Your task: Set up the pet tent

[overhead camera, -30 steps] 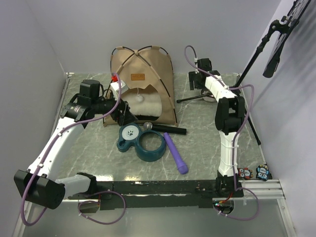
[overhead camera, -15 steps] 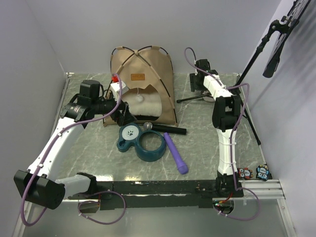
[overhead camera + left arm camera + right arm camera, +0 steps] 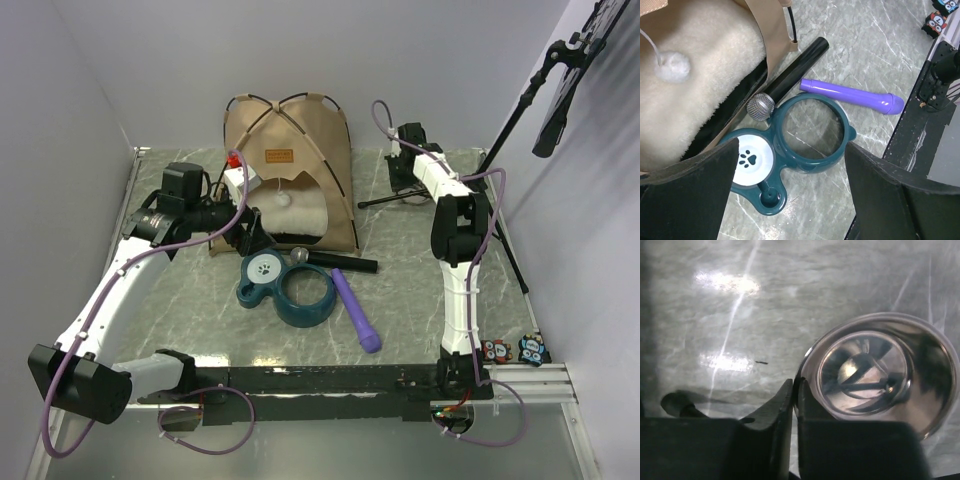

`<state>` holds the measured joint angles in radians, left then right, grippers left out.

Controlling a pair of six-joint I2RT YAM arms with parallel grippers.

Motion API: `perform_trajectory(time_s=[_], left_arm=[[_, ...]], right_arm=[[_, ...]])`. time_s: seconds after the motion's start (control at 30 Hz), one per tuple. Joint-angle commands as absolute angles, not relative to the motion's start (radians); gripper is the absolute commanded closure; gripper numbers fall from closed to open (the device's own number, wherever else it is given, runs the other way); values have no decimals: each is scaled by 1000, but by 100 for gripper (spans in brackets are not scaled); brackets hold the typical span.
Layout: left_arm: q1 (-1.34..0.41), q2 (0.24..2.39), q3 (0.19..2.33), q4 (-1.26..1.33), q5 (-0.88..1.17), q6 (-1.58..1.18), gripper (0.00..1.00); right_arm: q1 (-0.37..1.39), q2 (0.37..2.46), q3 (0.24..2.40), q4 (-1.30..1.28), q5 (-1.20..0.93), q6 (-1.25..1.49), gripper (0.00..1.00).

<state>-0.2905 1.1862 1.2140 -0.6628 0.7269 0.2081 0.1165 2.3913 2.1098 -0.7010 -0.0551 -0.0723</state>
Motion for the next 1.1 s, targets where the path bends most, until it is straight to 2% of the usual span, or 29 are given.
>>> perform_trajectory(time_s=[0.0,0.27,0.37,0.5,0.63,0.73,0.83,1.07], left_arm=[[-295,1187,1278,-669,718,204,9],[-278,1192,1344,-701,678,181,7],[-265,1170,1345,-693,644,146,1],[-220,1143,1354,-670,650,72,0],[-143,1126,1379,-657,715,8,0],[-94,1129,1397,-661,756,-67,0],[-29,1134,1394,-667,799,-124,0],[77,1121,1362,-672,854,-196,0]], right_arm=[[199,2245,2025,-583,-103,-216,100],[281,1945,1796,-318,-2,-366,100],[282,1827,1757,-288,-24,-393,100],[284,1593,1636,-273,-151,-426,100],[308,1357,1472,-372,-436,-517,100],[409,1188,1320,-471,-540,-616,100],[559,1088,1194,-541,-528,-660,100],[885,1078,971,-468,-335,-768,100]])
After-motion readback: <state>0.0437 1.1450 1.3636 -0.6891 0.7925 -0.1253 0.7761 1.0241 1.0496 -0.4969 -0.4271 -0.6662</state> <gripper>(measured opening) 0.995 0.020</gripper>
